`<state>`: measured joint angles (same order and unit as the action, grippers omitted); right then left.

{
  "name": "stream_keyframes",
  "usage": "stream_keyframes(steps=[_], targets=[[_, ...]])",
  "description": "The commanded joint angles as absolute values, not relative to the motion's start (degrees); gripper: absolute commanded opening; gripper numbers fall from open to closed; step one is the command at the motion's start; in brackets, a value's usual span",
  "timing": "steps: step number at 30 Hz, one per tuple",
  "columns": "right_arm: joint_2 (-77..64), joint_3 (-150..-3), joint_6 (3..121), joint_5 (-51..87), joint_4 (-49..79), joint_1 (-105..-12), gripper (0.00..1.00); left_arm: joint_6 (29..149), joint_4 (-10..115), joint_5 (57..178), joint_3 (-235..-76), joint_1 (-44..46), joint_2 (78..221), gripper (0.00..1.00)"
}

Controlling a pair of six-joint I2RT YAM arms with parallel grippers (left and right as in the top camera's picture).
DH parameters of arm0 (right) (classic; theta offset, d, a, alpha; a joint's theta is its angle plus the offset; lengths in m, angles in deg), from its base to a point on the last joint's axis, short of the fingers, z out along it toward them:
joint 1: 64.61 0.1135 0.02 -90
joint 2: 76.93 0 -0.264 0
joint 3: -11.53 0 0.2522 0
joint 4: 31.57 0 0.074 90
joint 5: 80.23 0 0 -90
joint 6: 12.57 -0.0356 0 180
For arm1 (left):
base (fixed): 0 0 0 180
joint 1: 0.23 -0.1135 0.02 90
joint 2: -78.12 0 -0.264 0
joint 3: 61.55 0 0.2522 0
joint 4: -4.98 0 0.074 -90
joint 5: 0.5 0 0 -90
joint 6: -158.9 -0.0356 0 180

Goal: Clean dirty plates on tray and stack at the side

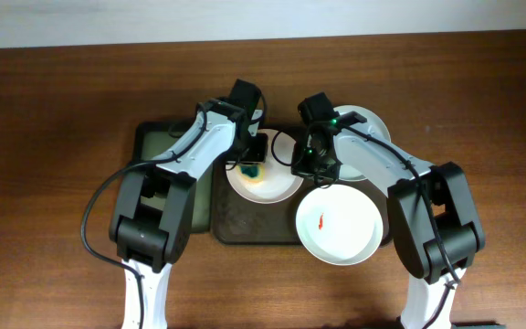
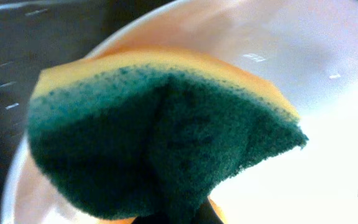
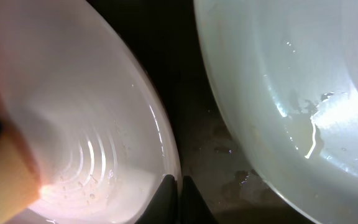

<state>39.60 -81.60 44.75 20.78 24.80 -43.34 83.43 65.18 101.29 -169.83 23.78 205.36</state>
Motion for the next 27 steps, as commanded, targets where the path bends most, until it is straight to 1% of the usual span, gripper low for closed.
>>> stream_keyframes(steps=[1, 5, 7, 10, 14, 17, 18, 20, 21, 22, 24, 27], targets=[[42.0, -82.3, 45.9, 24.4, 23.4, -41.0, 0.04, 82.7, 63.5, 117.4, -167.4, 26.4, 212.3, 0.00], [42.0, -82.3, 46.4, 24.4, 23.6, -41.0, 0.04, 82.0, 63.6, 126.3, -170.2, 24.1, 212.2, 0.00], [42.0, -82.3, 47.2, 24.4, 23.8, -41.0, 0.04, 82.0, 64.2, 128.7, -172.7, 22.2, 211.7, 0.00], [42.0, -82.3, 47.5, 24.4, 24.2, -41.0, 0.04, 82.0, 65.1, 129.1, -175.8, 20.0, 209.4, 0.00], [42.0, -82.3, 48.5, 24.4, 24.1, -41.0, 0.04, 82.0, 65.5, 127.1, -177.8, 16.7, 201.9, 0.00], [41.9, -82.3, 48.5, 24.4, 24.1, -41.1, 0.04, 82.0, 67.0, 121.4, -177.9, 14.5, 194.7, 0.00], [41.9, -82.3, 48.5, 24.4, 24.1, -41.1, 0.07, 82.0, 68.0, 118.7, -177.9, 13.9, 192.1, 0.00], [41.9, -82.3, 48.5, 24.4, 24.1, -41.1, 0.23, 82.0, 70.1, 113.8, -177.9, 13.5, 188.2, 0.00], [41.9, -82.3, 48.5, 24.4, 24.1, -41.1, 0.35, 82.1, 71.8, 109.8, -177.9, 13.5, 185.7, 0.00], [41.9, -82.3, 48.5, 24.4, 24.1, -41.1, 0.41, 82.1, 73.7, 105.5, -177.9, 13.5, 183.3, 0.00], [41.9, -82.3, 48.5, 24.4, 24.1, -41.1, 0.43, 82.1, 77.9, 95.9, -177.9, 13.4, 179.1, 0.00], [41.9, -82.3, 48.5, 24.1, 24.1, -41.1, 0.41, 84.0, 85.4, 79.5, -177.9, 13.5, 173.4, 0.00]])
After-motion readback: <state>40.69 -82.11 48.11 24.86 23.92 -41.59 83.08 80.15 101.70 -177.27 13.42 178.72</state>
